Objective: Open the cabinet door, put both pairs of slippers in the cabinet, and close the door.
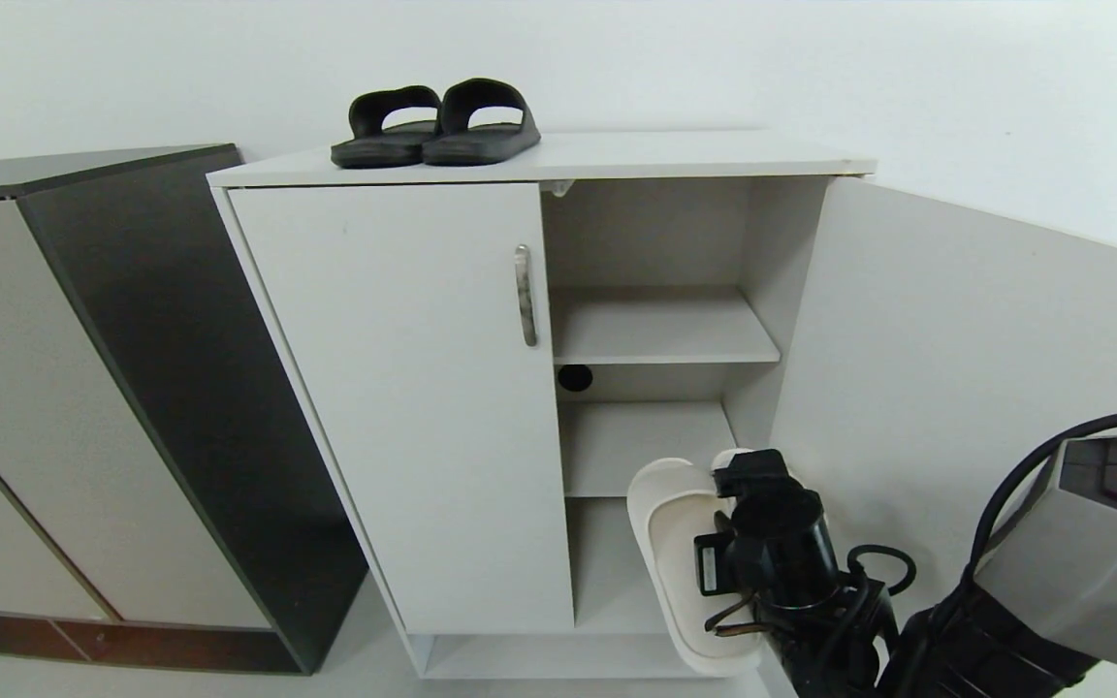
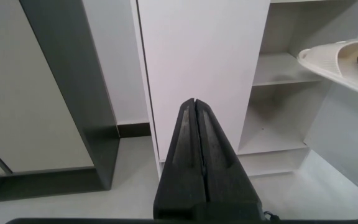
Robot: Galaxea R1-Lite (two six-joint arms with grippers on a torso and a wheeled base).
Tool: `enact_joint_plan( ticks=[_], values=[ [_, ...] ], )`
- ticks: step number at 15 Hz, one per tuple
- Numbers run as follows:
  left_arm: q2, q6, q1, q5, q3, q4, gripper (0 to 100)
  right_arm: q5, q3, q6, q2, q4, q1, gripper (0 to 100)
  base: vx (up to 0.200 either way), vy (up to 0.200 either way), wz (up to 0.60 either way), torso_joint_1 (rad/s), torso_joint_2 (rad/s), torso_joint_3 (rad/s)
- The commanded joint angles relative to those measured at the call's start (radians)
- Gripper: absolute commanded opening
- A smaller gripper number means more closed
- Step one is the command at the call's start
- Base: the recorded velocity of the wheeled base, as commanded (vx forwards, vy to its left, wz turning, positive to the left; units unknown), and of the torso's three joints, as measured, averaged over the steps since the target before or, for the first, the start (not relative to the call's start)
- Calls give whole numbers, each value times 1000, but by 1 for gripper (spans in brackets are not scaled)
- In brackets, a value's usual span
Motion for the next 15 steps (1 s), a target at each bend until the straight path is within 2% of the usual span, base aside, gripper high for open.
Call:
enact_joint_plan(
  ticks=[1, 10, 15],
  values=[
    [0, 0, 0, 0, 0, 0, 0, 9, 10, -3, 21, -22, -12, 0, 0, 0, 0, 0, 0, 0],
    [0, -3, 0, 0, 0, 0, 0, 66, 28, -4, 69, -73, -52, 0, 0, 0, 0, 0, 0, 0],
    [0, -3, 0, 1, 0, 0, 0, 72, 36, -24, 118, -163, -80, 0, 0, 0, 0, 0, 0, 0]
  ],
)
